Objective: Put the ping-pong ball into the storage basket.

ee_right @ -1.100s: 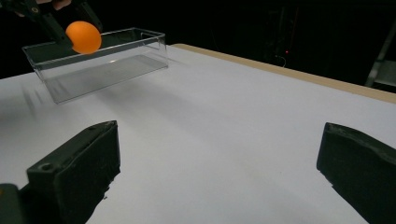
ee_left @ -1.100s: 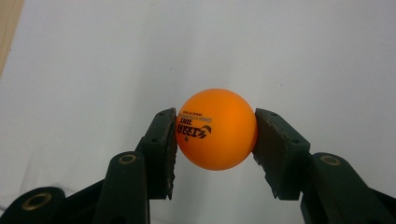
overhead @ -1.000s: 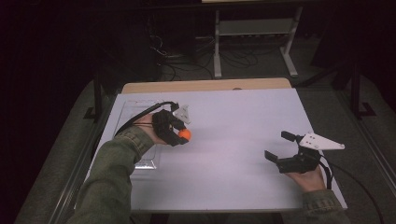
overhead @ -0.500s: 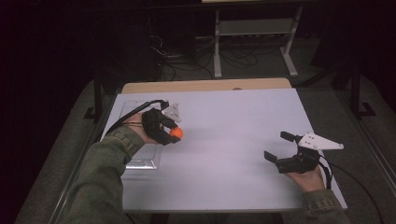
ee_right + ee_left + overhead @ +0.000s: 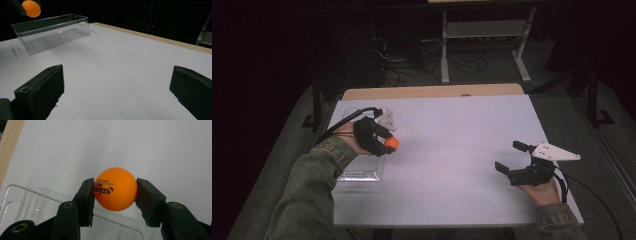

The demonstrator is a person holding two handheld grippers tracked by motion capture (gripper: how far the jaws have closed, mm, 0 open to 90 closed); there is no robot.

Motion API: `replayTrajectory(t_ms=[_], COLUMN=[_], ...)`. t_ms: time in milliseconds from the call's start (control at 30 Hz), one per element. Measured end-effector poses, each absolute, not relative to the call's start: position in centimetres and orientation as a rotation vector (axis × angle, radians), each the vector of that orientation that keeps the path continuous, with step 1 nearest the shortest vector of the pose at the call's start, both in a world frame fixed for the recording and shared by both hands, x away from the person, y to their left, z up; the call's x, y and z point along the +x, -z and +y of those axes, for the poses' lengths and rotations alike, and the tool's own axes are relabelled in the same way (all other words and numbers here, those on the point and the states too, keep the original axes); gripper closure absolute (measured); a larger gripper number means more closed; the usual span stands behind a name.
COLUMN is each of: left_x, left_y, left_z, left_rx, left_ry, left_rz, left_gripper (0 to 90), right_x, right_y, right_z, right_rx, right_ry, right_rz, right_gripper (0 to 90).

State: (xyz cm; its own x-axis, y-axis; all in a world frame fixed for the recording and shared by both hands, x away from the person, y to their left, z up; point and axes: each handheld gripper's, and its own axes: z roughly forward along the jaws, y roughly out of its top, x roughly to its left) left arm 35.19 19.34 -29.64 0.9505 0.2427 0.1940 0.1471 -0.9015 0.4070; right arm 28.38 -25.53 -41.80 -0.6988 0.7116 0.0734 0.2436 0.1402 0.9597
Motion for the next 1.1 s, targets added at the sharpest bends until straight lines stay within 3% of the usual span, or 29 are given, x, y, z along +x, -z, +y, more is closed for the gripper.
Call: replayTrajectory(t_ms=[1100], left_x=[34.8], left_y=[28.8], left_z=[22.0], left_rx=[2.743], left_ry=[-0.366], left_rz=[0.341], left_gripper=[51.1], right_x=[28.3], right_y=[41.8], right_z=[-25.6], right_rx=[0.913], right_ry=[-1.581], right_rz=[2.019], right_gripper=[0.0])
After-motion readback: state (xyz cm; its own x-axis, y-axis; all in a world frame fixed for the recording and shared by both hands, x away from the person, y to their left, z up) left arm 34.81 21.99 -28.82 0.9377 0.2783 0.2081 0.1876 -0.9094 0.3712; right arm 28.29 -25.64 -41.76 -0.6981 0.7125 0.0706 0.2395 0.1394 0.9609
